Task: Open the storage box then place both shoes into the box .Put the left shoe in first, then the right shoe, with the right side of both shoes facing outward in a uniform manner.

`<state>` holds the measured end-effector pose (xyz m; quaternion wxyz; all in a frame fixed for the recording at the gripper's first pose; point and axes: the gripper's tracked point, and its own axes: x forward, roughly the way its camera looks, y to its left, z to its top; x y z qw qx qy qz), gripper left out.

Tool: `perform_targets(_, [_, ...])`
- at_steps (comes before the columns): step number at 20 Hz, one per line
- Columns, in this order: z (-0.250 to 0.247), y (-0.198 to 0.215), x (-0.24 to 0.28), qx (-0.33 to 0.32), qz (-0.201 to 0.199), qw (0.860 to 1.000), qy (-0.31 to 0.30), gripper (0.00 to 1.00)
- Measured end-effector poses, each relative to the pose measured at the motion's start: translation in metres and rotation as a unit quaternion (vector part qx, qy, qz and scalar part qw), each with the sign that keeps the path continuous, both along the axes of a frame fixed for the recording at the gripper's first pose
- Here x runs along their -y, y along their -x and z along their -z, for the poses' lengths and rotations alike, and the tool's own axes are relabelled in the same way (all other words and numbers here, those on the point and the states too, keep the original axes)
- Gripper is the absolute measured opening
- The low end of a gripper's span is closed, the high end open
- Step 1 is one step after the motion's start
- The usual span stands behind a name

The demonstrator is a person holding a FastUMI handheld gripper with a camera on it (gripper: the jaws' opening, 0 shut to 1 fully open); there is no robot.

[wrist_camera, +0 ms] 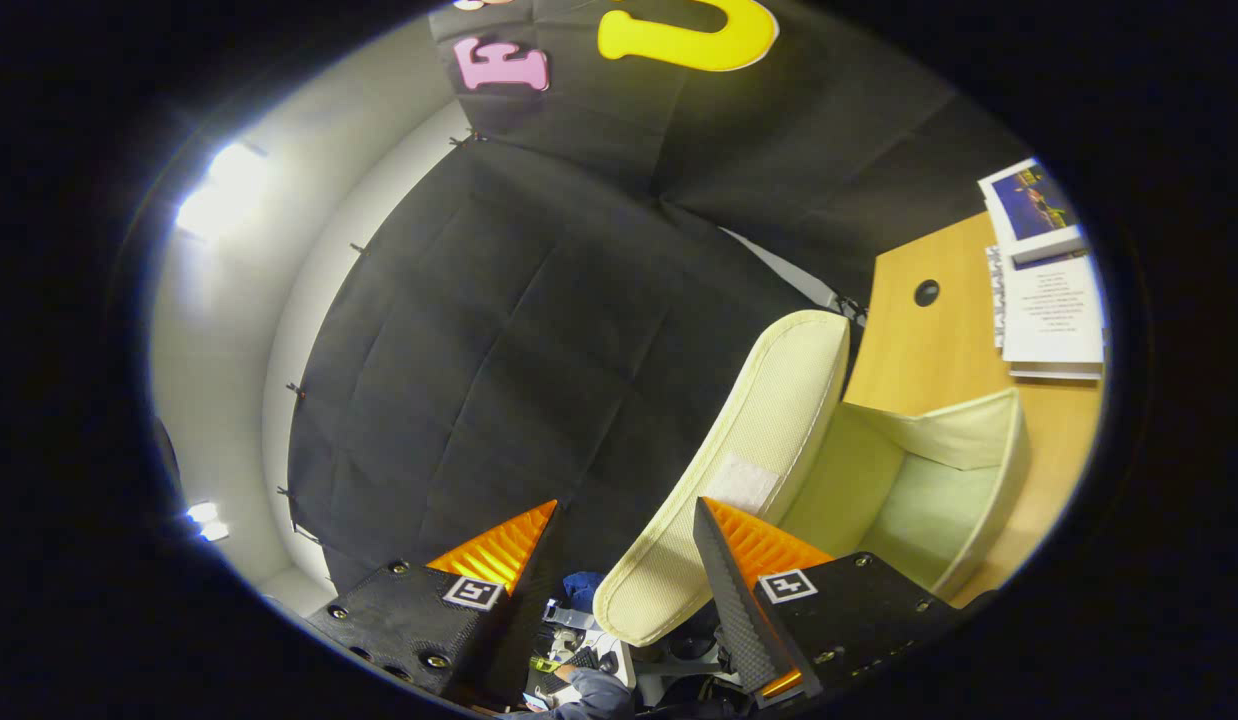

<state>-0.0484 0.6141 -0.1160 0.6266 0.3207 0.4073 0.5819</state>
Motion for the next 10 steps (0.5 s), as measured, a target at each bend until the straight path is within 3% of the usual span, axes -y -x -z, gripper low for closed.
perform_targets(5, [-0.019,0.012,-0.079,0.012,-0.023,1.000,-0.014,0.78])
perform_targets(10, [-0.041,0.023,-0.112,0.032,-0.047,0.998,-0.029,0.78])
